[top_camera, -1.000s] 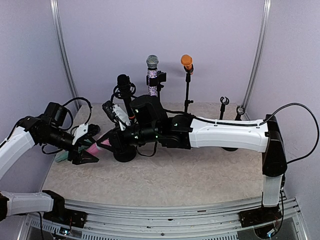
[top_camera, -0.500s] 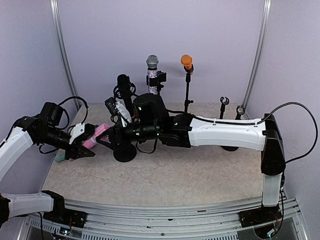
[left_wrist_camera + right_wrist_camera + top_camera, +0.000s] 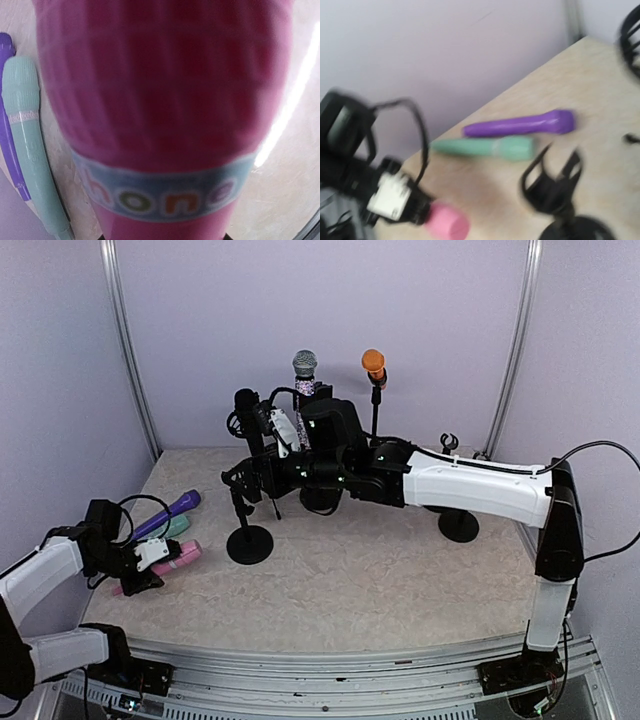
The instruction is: Remove the microphone from the stand
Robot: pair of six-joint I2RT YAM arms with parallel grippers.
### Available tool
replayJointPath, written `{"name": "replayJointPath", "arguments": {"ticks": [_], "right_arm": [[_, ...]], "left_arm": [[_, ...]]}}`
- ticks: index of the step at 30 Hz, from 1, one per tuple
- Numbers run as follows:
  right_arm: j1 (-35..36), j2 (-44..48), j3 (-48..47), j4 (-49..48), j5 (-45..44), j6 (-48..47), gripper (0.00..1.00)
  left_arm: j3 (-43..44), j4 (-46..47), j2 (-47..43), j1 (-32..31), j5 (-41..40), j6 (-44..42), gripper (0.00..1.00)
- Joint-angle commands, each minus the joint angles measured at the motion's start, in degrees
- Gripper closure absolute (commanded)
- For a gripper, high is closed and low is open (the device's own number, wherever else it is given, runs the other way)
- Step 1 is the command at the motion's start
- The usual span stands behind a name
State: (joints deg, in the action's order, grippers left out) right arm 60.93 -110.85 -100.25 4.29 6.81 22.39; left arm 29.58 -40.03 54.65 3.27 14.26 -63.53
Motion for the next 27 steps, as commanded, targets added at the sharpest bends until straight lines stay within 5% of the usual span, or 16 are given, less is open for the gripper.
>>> {"name": "replayJointPath", "arguments": {"ticks": [1,15,22,27], "right_arm": [[-0.19,-4.81,-7.15,5.62,-6.39,-4.3,0.02],[-0.19,-20.3,-25.3,12.29,-11.99,-11.91,0.12],[-0.19,-25.34,-30.73,13.1,-13.1,-12.83,0.28],[-0.19,-25.42,-29.56,11.29,-13.65,-13.52,0.55]], "left_arm": [[-3.55,10.41,0.82,3.41,-7.81,-4.4,0.81],[-8.51,17.89,5.5,8.57,-12.51,-7.93,0.75],[-8.68,16.95,5.77,8.78,-13.21,-7.58,0.35],[-5.25,10.14,2.75,8.69,-8.78,-6.9,0.22]]}}
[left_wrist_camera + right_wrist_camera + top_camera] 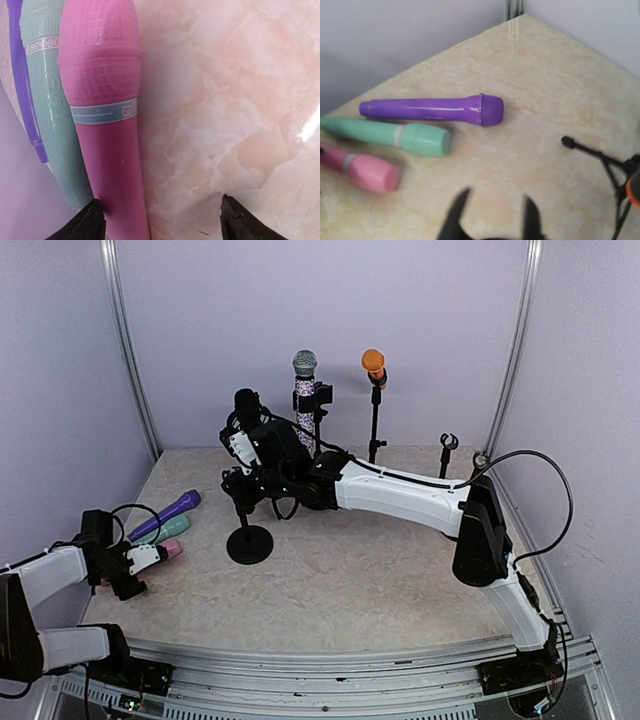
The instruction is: Remove the microphone from the stand
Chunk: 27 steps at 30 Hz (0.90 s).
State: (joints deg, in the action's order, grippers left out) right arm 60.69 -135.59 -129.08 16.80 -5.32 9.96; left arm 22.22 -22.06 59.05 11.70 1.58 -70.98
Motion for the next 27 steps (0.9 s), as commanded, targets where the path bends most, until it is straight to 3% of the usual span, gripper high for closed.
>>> {"name": "replayJointPath", "arguments": {"ticks": [1,6,9,19,27], "right_arm": [[0.05,-0.4,-0.33,-1.49,-1.67,-1.23,0.61],[0.03,2.81,4.01,-2.3,-4.1,-3.05,0.89],[-0.37,7.19,10.12,-4.08,-6.05,-4.0,1.0],[-6.32,26.34,36.86,-10.57,-8.53,-2.75,1.0],[-13.56,37.85,51.02,-10.66,-10.82,-4.05,1.0]], "left_arm": [[3.31,-9.69,-2.27,0.2,5.13,0.77,0.21],[9.16,-17.66,-3.83,0.1,11.78,2.93,0.18],[12.67,-20.4,-4.17,-0.21,14.96,4.3,0.16],[23.32,-23.22,-2.5,-1.75,27.67,13.19,0.1],[25.89,-23.47,-2.43,-4.97,29.43,16.61,0.09]]}}
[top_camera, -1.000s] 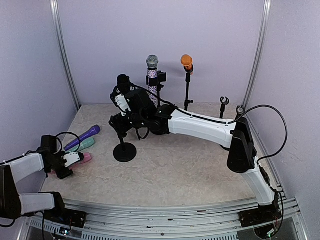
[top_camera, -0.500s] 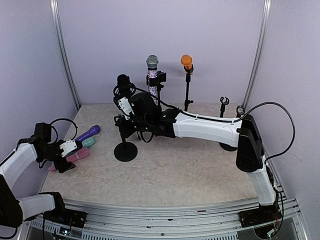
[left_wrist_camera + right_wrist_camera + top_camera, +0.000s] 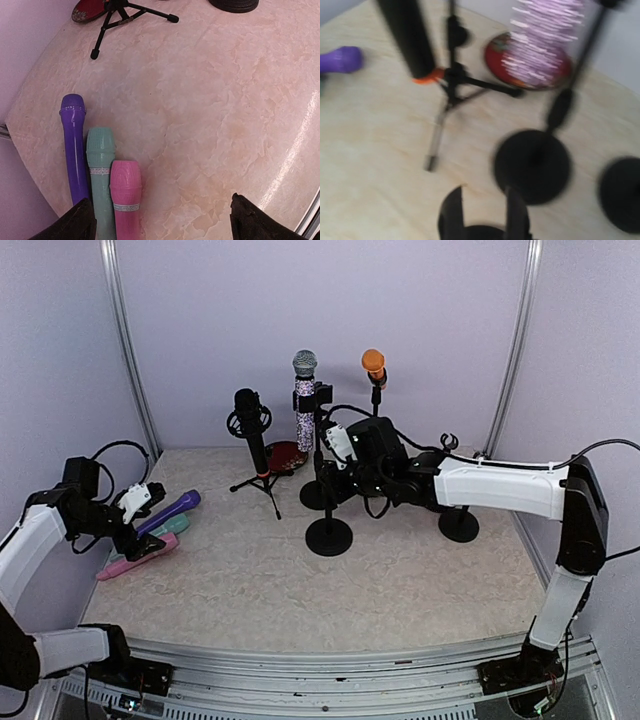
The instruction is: Remove the microphone from the stand
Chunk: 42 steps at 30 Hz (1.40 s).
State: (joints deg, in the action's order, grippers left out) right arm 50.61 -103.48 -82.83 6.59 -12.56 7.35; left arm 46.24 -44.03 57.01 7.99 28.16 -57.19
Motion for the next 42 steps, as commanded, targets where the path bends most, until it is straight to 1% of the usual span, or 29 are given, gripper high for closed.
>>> {"name": "replayJointPath", "arguments": {"ticks": [1,4,8,15,20,25,26,27,28,29,32,33,35,37,40,42], "right_arm": [[-4.71,6.87,6.26,-0.42,-3.86,-1.85,1.0],[-9.61,9.2,10.2,-0.22,-4.5,-3.03,1.0],[-15.52,11.28,13.01,-0.5,-4.34,-4.21,1.0],[-22.96,11.03,13.27,-1.63,-5.24,-8.24,1.0],[-26.79,9.7,13.06,-2.54,-6.38,-11.05,1.0],[-29.12,8.22,11.4,-1.53,-6.55,-11.02,1.0],[-29.24,8.25,10.76,-0.99,-5.96,-10.78,0.95],[-29.25,8.52,10.37,-0.57,-4.68,-10.64,0.78],[-29.25,8.97,9.87,-0.34,-4.07,-10.29,0.57],[-29.25,9.63,9.23,0.02,-3.44,-9.7,0.41],[-29.25,12.46,7.15,0.16,-0.28,-8.4,0.07],[-29.25,13.46,6.23,0.02,0.93,-8.15,0.01],[-29.12,14.44,3.5,0.09,3.53,-8.1,0.0],[-27.92,14.25,0.28,-0.23,3.94,-9.98,0.0],[-24.69,12.14,-3.79,-1.38,0.66,-15.29,0.0],[-22.02,10.4,-5.15,-4.03,-2.78,-20.61,0.0]], "left_arm": [[1.95,-1.38,-0.6,-1.63,2.86,3.01,0.09],[1.72,-0.26,-1.08,-2.53,2.42,3.91,0.09],[1.75,0.58,-1.08,-3.1,2.08,4.44,0.08],[1.75,1.43,-0.68,-3.4,1.89,5.15,0.08],[1.92,1.73,-0.79,-3.44,1.35,5.16,0.08],[1.84,2.01,-0.68,-3.51,1.26,5.15,0.08],[1.83,2.13,-0.68,-3.51,1.28,5.15,0.08],[1.79,2.14,-0.72,-3.48,1.28,5.23,0.08],[1.69,2.23,-0.76,-3.55,1.2,5.29,0.08],[1.65,2.32,-0.76,-3.56,1.13,5.31,0.08],[1.57,2.3,-0.55,-3.57,0.87,5.42,0.07],[1.57,2.21,-0.55,-3.59,0.68,5.42,0.06],[1.73,1.97,-0.38,-3.58,0.59,5.42,0.02],[2.04,1.72,-0.25,-3.59,0.73,5.48,0.01],[2.61,1.3,-0.16,-3.59,1.29,6.17,0.01],[3.12,1.08,-0.2,-3.59,1.73,6.6,0.01]]}}
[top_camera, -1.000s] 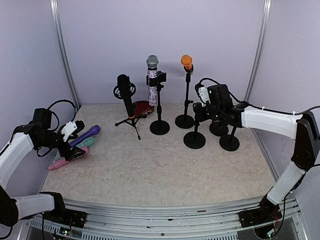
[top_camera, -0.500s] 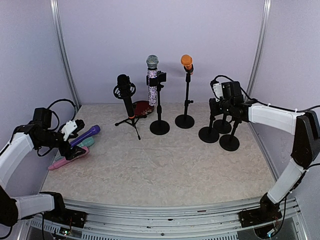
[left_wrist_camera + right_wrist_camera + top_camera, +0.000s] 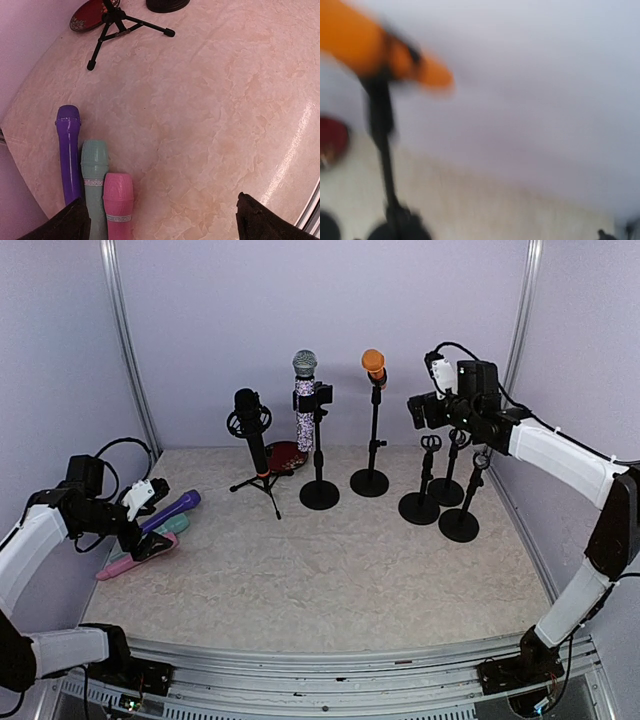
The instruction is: Remove the microphone from the stand
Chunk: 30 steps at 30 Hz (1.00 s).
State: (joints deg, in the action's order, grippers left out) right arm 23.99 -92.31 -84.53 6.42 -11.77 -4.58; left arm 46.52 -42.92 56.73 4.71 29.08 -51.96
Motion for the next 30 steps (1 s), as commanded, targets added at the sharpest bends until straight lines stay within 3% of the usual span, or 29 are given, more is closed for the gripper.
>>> {"name": "replayJointPath", "arguments": {"ticks": [1,7,15,23,27,30], "right_arm": [[5.8,-2.04,-4.18,-5.48,-4.97,-11.21,0.0],[9.74,-8.39,-10.43,-11.57,-8.96,-22.16,0.0],[10.95,-16.23,-19.2,-18.4,-13.39,-28.53,0.01],[11.47,-23.74,-27.31,-20.58,-15.55,-31.84,0.12],[12.73,-24.43,-27.74,-21.13,-16.25,-33.72,0.27],[13.79,-23.37,-26.17,-22.48,-17.12,-34.67,0.49]], "left_arm": [[2.99,-0.18,0.01,-0.26,0.95,1.38,0.01],[4.07,-1.0,-0.56,-0.31,1.06,1.23,0.01],[5.48,-1.98,-0.91,-0.28,1.15,1.34,0.01],[6.12,-2.69,-1.25,-0.23,1.14,0.95,0.01],[6.21,-2.63,-1.42,-0.22,1.32,0.99,0.01],[6.29,-2.57,-1.53,-0.21,1.87,1.48,0.01]]}}
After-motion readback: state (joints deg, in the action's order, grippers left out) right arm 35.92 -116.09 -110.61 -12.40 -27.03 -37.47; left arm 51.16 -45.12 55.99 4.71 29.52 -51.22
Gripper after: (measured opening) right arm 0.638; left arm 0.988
